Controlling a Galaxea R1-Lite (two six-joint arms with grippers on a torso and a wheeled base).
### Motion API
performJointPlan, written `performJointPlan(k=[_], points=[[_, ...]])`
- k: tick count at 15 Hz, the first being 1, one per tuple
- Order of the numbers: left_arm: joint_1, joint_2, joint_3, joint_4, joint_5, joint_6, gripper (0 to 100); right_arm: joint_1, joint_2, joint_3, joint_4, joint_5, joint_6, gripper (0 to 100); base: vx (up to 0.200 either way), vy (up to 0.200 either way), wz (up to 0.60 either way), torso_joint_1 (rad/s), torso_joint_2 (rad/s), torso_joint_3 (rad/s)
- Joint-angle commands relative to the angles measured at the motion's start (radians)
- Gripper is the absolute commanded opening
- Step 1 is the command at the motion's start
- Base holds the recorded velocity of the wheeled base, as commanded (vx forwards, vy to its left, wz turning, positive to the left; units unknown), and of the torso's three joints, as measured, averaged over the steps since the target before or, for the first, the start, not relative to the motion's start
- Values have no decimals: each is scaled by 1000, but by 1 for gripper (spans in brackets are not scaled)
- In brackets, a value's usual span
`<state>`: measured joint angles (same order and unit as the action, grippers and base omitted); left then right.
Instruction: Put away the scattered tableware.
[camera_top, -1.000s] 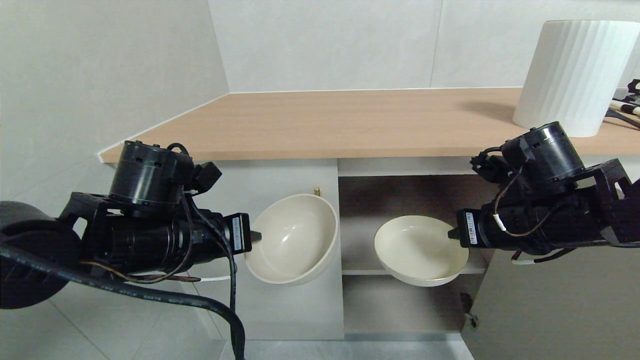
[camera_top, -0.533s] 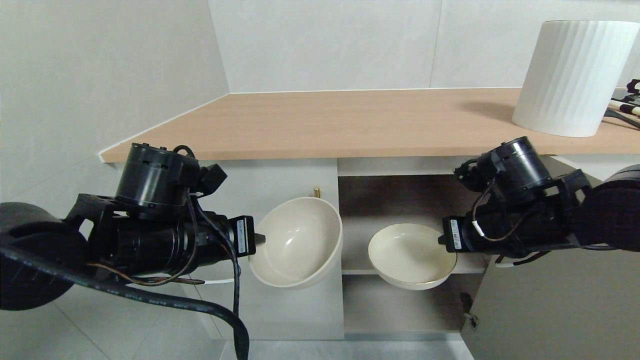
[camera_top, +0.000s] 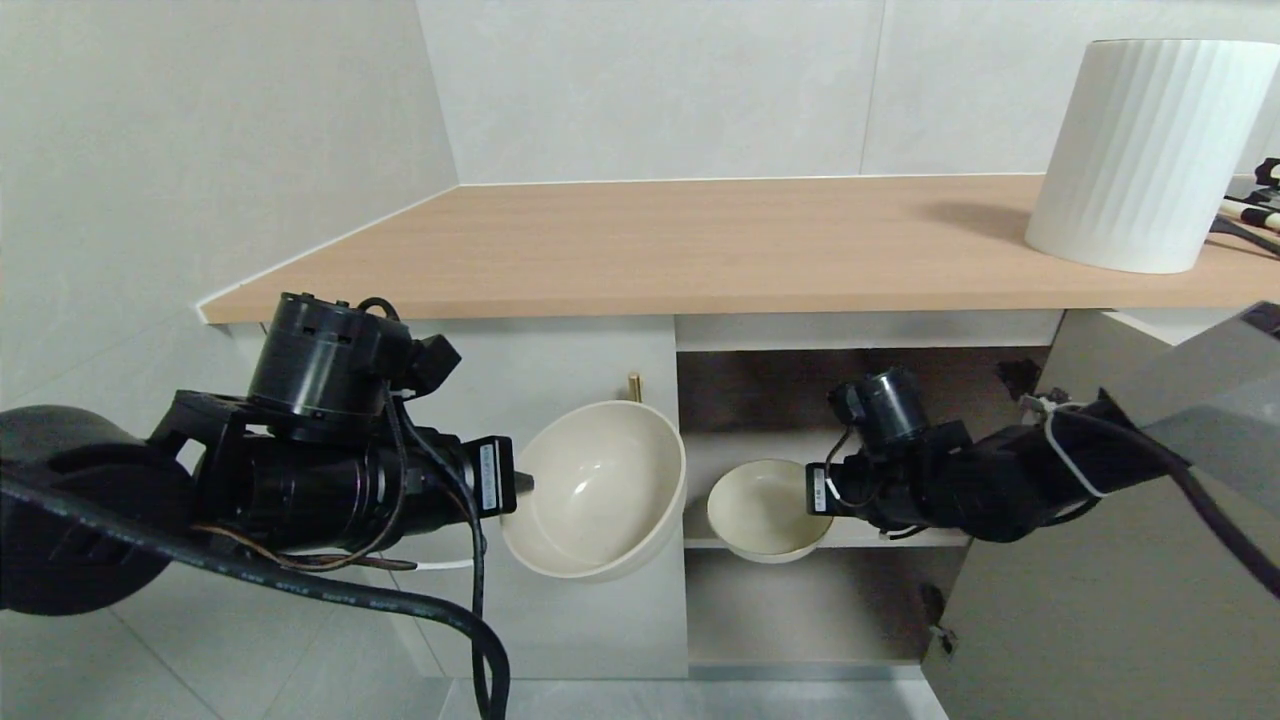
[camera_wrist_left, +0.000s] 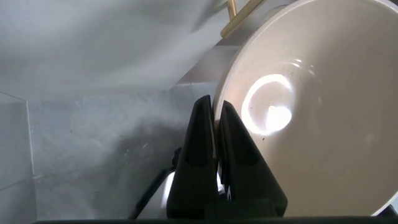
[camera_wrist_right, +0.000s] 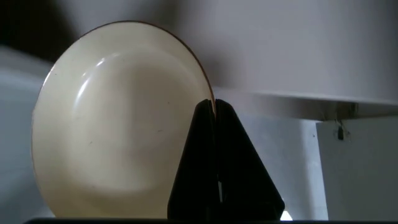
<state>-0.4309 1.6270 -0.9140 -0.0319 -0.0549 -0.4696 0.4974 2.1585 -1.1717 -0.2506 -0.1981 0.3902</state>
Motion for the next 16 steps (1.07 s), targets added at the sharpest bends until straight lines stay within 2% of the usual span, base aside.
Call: performJointPlan(k=[1, 11, 16], points=[[0, 7, 0, 0, 0, -1, 0, -36, 195, -77, -36, -21, 1, 0, 0, 0, 0, 0, 0, 0], [-9, 14, 1, 0, 0, -1, 0, -108, 376, -278, -38, -78, 59, 0, 0, 0, 0, 0, 0, 0], [-9, 19, 1, 0, 1, -1, 0, -142, 429, -364, -39, -173, 59, 0, 0, 0, 0, 0, 0, 0]])
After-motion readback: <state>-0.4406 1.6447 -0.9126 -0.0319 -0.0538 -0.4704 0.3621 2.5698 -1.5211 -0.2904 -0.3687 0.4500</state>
